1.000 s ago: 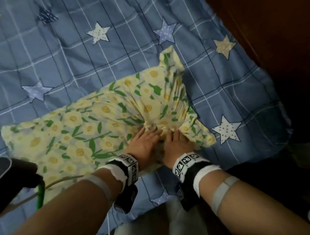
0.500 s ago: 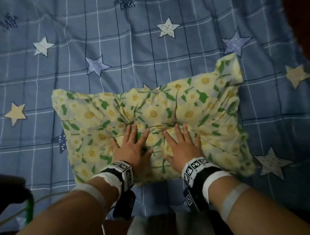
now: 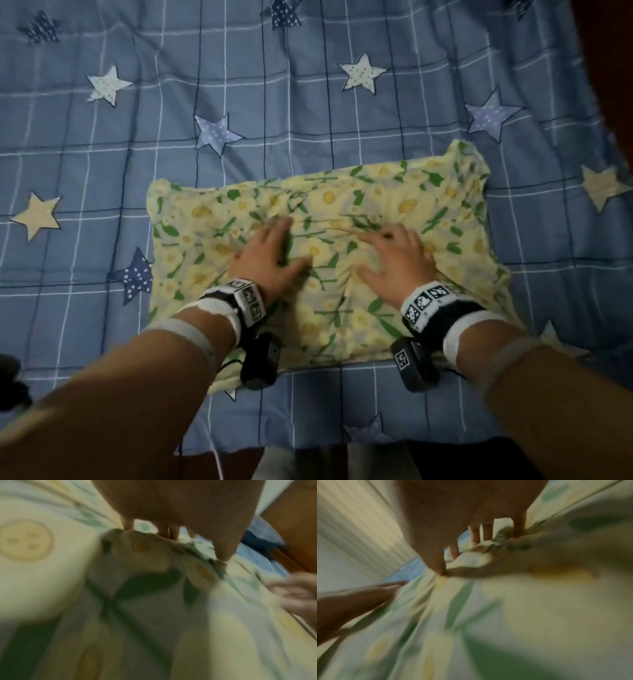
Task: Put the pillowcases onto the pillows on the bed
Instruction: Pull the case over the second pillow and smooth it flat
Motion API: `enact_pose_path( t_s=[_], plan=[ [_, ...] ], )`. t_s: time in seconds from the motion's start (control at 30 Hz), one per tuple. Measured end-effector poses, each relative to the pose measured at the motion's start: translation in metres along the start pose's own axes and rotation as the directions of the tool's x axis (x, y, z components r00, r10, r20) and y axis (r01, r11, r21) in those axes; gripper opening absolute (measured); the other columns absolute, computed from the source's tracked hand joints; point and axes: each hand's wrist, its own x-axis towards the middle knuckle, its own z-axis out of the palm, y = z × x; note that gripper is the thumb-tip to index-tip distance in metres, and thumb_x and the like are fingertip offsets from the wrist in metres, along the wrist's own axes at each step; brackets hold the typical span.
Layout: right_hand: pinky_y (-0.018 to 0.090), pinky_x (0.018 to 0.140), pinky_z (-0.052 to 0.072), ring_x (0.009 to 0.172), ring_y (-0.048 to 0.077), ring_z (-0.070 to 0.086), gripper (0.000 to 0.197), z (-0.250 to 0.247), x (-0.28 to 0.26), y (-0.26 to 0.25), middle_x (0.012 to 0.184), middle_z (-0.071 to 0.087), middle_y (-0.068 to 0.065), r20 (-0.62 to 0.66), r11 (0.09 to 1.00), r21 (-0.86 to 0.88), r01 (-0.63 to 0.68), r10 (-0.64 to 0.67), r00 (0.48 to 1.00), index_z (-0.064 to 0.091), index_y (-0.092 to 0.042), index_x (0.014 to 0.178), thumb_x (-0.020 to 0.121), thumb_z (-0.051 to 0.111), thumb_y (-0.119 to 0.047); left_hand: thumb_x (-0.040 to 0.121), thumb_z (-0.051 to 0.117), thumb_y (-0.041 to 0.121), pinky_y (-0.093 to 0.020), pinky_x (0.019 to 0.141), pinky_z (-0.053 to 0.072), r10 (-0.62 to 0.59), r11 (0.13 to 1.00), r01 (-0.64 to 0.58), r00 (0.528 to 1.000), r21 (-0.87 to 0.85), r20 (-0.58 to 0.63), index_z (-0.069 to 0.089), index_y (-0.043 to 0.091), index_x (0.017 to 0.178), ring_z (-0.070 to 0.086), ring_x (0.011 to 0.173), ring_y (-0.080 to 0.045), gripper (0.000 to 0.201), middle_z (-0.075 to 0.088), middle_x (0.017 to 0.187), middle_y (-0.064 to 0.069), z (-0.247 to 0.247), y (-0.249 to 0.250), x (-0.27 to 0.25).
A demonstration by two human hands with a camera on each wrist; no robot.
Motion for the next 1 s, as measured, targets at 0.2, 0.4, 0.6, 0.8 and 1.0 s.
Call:
enact_pose_path(
  t_s=[0.2, 0.4, 0.6, 0.8, 1.0],
  plan=[
    [0.055, 0.107, 0.036, 0.134, 0.042, 0.033, 0.092, -0.049, 0.009, 0.070, 0.147, 0.030, 0.017, -0.115, 0.743, 0.356, -0.567, 0.637, 0.762, 0.034, -0.018, 0.143, 0.071, 0.070, -0.061, 0.074, 0.069, 0.061, -0.050, 0.113, 0.031, -0.536, 0.844, 0.503, 0.796, -0.183, -0.283, 0.026, 0.025, 0.150, 0.034, 0.137, -0.040, 0.094, 0.033, 0.148, -0.020, -0.052, -0.069, -0.006],
    [0.049, 0.108, 0.038, 0.133, 0.039, 0.043, 0.124, -0.037, -0.002, 0.099, 0.152, 0.039, 0.012, 0.206, 0.539, 0.460, -0.705, 0.708, 0.676, 0.022, -0.015, 0.152, 0.057, 0.075, -0.074, 0.063, 0.080, 0.065, -0.051, 0.113, 0.036, -0.750, 0.595, 0.651, 0.661, -0.470, -0.034, 0.027, 0.011, 0.151, 0.042, 0.136, -0.041, 0.117, 0.038, 0.153, -0.018, -0.036, -0.115, -0.012],
    [0.037, 0.080, 0.052, 0.100, 0.038, 0.063, 0.070, -0.048, -0.033, 0.091, 0.117, 0.065, 0.020, 0.085, 0.623, 0.510, -0.594, 0.650, 0.755, 0.064, -0.002, 0.115, 0.076, 0.070, -0.060, 0.084, 0.073, 0.045, -0.044, 0.078, 0.049, -0.677, 0.731, 0.674, 0.736, -0.105, 0.011, 0.058, -0.006, 0.117, 0.063, 0.101, -0.044, 0.063, 0.064, 0.117, -0.027, -0.066, -0.080, -0.011],
    [0.031, 0.084, 0.046, 0.106, 0.033, 0.062, 0.055, -0.093, -0.093, 0.075, 0.119, 0.066, 0.011, 0.018, 0.415, 0.783, -0.463, 0.729, 0.684, 0.064, -0.007, 0.120, 0.083, 0.069, -0.048, 0.087, 0.061, 0.016, -0.044, 0.078, 0.051, -0.437, 0.877, 0.465, 0.876, 0.118, -0.203, 0.054, 0.006, 0.093, 0.062, 0.084, -0.038, 0.013, 0.066, 0.107, -0.024, -0.137, 0.029, 0.004],
    [0.041, 0.098, 0.046, 0.116, 0.038, 0.057, 0.069, -0.115, -0.175, 0.119, 0.134, 0.059, 0.013, 0.072, 0.119, 0.902, -0.415, 0.906, 0.417, 0.053, -0.015, 0.136, 0.082, 0.061, -0.057, 0.087, 0.058, 0.027, -0.053, 0.100, 0.047, -0.103, 0.940, 0.170, 0.968, 0.295, -0.229, 0.059, 0.017, 0.115, 0.062, 0.109, -0.040, 0.030, 0.066, 0.116, -0.016, -0.170, 0.198, 0.039]
  ],
)
